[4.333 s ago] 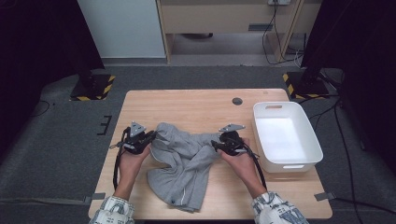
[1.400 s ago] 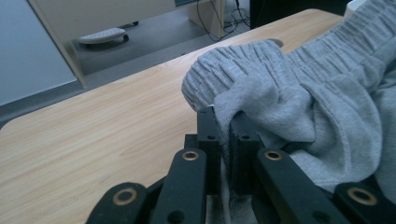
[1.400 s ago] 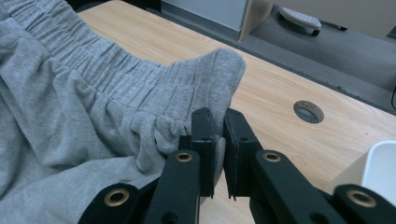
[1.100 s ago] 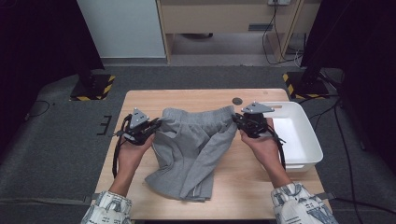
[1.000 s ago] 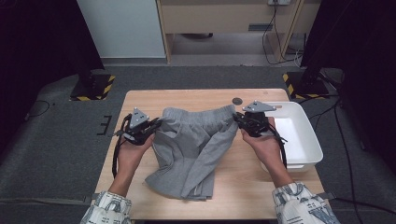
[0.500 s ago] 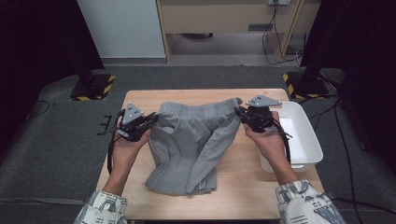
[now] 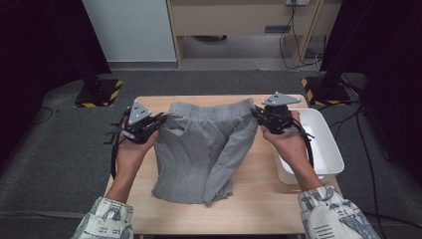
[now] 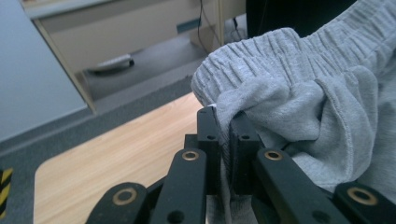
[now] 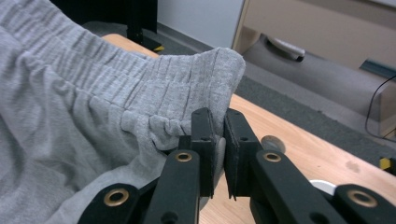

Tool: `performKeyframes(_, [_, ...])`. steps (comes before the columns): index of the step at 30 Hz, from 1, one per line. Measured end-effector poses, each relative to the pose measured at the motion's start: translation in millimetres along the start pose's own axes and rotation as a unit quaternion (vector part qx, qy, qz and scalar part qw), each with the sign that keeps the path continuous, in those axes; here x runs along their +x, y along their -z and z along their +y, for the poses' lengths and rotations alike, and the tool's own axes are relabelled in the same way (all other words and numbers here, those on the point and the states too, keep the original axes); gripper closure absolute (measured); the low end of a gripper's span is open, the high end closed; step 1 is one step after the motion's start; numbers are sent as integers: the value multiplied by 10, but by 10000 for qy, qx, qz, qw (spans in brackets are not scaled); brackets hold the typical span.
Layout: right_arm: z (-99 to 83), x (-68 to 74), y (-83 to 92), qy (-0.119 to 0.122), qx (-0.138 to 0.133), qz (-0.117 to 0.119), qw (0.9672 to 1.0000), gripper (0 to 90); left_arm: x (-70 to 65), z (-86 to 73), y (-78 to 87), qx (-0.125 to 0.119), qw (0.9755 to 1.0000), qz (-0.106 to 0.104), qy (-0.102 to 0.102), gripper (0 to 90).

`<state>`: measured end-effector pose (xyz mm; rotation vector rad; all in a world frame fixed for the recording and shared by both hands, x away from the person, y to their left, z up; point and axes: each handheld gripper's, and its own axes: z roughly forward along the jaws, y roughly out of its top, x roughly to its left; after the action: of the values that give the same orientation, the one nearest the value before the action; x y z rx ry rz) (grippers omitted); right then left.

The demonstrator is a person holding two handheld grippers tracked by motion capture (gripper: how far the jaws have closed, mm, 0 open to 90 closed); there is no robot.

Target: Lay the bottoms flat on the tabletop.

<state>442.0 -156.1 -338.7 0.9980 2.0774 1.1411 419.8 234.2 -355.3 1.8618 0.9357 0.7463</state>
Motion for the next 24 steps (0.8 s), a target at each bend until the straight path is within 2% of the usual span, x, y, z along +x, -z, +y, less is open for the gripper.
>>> performKeyframes(2, [-28,-2,-98,19,53,15,10000,837,57,-32,-84,71,9999,-67,129,853])
performKeyframes(5, [-68,-48,-268,-29,188,14,9998,837,118,-57,-196,219,9997,17,54,853])
performKeyframes(8, [-83,-98,-413,-125,218,35,9997,836,163,-64,-290,337,9993,126,-88,853])
performKeyframes(9, [-86,-109,-455,-156,233,40,9996,836,182,-61,-325,395,9988,167,-239,853])
performKeyframes(10, [-89,-118,-495,-167,286,31,9994,836,193,-66,-351,449,9985,174,-263,853])
performKeyframes(13, [-94,-127,-605,-206,374,17,9991,835,219,-84,-414,509,9982,178,-256,853])
performKeyframes(18, [-106,-132,-759,-164,510,-9,9986,835,263,-124,-517,706,9973,151,-109,853])
performKeyframes(24, [-119,-166,-899,-358,613,16,9975,836,344,-112,-621,738,9970,249,-14,853])
